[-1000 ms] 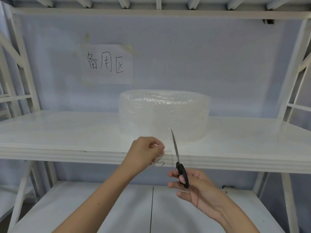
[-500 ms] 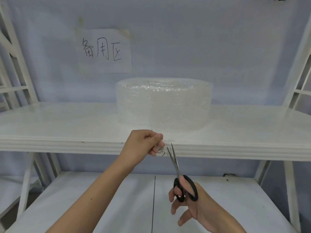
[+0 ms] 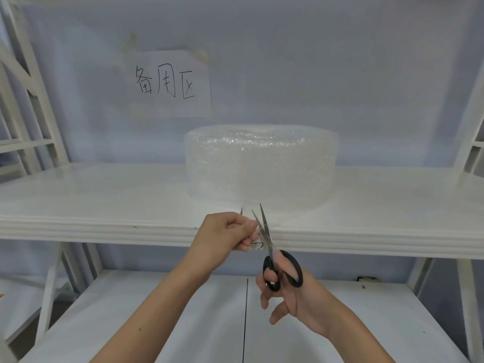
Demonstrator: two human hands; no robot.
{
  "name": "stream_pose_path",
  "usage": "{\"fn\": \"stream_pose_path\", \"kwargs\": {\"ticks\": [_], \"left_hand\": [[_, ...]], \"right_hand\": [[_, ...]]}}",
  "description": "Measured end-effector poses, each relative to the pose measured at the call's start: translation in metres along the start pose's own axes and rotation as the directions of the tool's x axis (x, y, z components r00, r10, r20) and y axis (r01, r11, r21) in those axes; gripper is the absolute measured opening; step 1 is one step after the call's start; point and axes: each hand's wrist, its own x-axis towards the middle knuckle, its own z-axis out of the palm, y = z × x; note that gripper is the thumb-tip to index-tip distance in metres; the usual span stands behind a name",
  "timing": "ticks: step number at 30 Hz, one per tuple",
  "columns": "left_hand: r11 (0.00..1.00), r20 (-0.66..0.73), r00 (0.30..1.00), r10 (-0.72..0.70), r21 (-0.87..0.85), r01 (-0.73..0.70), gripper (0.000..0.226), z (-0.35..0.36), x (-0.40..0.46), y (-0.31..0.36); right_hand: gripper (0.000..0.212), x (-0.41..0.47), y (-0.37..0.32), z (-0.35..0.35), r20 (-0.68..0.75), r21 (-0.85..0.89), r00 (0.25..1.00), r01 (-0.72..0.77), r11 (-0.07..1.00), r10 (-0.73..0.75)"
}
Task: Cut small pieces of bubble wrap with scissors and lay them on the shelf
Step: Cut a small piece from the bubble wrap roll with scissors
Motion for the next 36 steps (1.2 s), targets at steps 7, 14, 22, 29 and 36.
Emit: {"fn": "stream_pose_path", "kwargs": {"ticks": [7, 14, 22, 29, 36], "left_hand": [[1.0, -0.006, 1.0, 0.014, 0.0, -0.014, 0.013, -0.002, 0.0, 0.001], [0.999, -0.008, 0.999, 0.031, 0.011, -0.031, 0.013, -0.004, -0.002, 0.001], [0.999, -0.015, 0.999, 0.033, -0.014, -0.033, 0.013, -0.003, -0.002, -0.001], [0.999, -0.001, 0.999, 0.035, -0.022, -0.035, 0.012, -0.003, -0.001, -0.001], [0.999, 0.044, 0.998, 0.046, -0.007, -0.046, 0.012, -0.003, -0.002, -0.002]], "right_hand": [[0.048, 0.001, 0.0, 0.002, 0.019, 0.027, 0.998, 0.051, 0.998, -0.052], [0.047, 0.003, 0.004, 0.002, -0.003, 0.006, 0.999, 0.034, 0.999, -0.034], [0.046, 0.007, -0.002, 0.002, -0.002, -0.044, 0.995, 0.1, 0.994, -0.1], [0.041, 0.01, 0.003, -0.001, -0.049, -0.082, 0.989, 0.136, 0.987, -0.14], [0.043, 0.012, 0.0, -0.001, -0.062, -0.083, 0.986, 0.151, 0.985, -0.156]]}}
